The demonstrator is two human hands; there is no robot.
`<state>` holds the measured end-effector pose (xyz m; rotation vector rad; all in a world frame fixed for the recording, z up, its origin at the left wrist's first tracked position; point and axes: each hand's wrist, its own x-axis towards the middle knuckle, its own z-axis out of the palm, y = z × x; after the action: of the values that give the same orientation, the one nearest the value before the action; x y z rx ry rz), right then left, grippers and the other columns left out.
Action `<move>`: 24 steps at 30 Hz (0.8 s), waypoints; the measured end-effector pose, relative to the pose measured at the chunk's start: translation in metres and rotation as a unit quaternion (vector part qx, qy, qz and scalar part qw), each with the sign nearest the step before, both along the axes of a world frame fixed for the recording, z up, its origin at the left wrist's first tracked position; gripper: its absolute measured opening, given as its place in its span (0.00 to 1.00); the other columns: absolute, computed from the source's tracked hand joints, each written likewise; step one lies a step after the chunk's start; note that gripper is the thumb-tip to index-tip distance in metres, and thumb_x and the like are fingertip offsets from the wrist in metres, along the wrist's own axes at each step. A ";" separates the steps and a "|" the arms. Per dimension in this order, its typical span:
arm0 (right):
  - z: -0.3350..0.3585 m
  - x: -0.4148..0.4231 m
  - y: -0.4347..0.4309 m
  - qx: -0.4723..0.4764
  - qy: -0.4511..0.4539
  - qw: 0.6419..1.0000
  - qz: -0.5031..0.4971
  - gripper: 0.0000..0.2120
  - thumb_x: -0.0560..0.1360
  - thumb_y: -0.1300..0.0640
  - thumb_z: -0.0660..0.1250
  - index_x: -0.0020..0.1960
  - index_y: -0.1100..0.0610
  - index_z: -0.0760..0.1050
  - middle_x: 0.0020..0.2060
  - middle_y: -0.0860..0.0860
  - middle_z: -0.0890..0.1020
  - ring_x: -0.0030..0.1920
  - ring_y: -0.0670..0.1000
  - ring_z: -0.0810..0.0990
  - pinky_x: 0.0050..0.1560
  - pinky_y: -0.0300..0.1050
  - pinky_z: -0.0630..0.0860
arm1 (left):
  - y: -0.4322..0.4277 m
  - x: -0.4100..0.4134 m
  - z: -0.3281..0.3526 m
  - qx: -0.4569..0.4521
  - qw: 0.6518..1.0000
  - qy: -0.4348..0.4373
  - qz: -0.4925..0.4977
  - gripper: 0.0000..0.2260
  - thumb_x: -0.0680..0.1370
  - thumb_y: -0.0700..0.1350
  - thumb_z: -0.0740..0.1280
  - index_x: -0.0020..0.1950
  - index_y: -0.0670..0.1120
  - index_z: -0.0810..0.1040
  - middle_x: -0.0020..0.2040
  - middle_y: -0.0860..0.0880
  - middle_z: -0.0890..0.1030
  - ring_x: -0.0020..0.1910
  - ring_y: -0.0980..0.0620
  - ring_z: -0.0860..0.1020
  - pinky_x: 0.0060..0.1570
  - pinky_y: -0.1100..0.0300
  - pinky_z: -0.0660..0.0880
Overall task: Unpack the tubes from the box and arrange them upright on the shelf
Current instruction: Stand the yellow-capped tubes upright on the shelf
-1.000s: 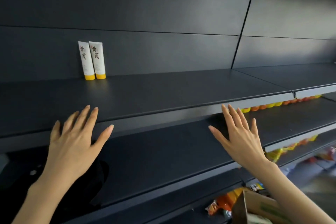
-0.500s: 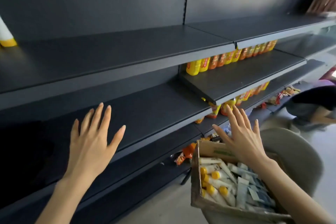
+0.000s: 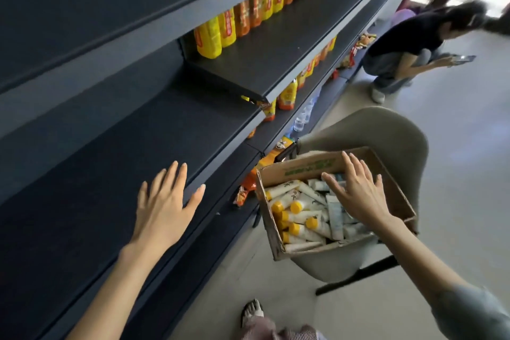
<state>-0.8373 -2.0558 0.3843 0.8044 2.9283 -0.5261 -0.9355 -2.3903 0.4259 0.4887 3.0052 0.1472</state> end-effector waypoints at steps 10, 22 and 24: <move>-0.093 -0.009 0.010 -0.132 -0.076 0.982 -0.114 0.36 0.77 0.36 0.52 0.77 0.56 0.50 0.76 0.54 0.56 0.75 0.55 0.56 0.73 0.58 0.57 | 0.072 -0.049 -0.078 -0.036 0.989 -0.107 -0.091 0.35 0.75 0.65 0.39 0.78 0.49 0.48 0.78 0.49 0.52 0.77 0.50 0.51 0.73 0.47 0.49; -0.230 -0.092 0.023 -0.265 -0.202 0.930 -0.158 0.27 0.81 0.51 0.56 0.72 0.69 0.57 0.68 0.66 0.67 0.68 0.63 0.67 0.62 0.50 0.66 | 0.151 -0.089 -0.160 0.037 0.973 -0.207 -0.096 0.30 0.79 0.61 0.46 0.78 0.50 0.52 0.78 0.51 0.55 0.76 0.51 0.54 0.73 0.48 0.50; -0.248 -0.104 0.018 -0.269 -0.214 0.926 -0.158 0.27 0.81 0.51 0.55 0.71 0.70 0.58 0.67 0.67 0.68 0.66 0.64 0.69 0.60 0.49 0.68 | 0.157 -0.088 -0.166 0.060 0.970 -0.214 -0.101 0.29 0.79 0.61 0.47 0.77 0.50 0.53 0.78 0.51 0.56 0.76 0.52 0.55 0.73 0.50 0.51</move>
<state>-0.9414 -2.0379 0.1367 1.1302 2.1119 -0.9749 -1.0232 -2.2334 0.2595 0.6719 2.5188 0.3673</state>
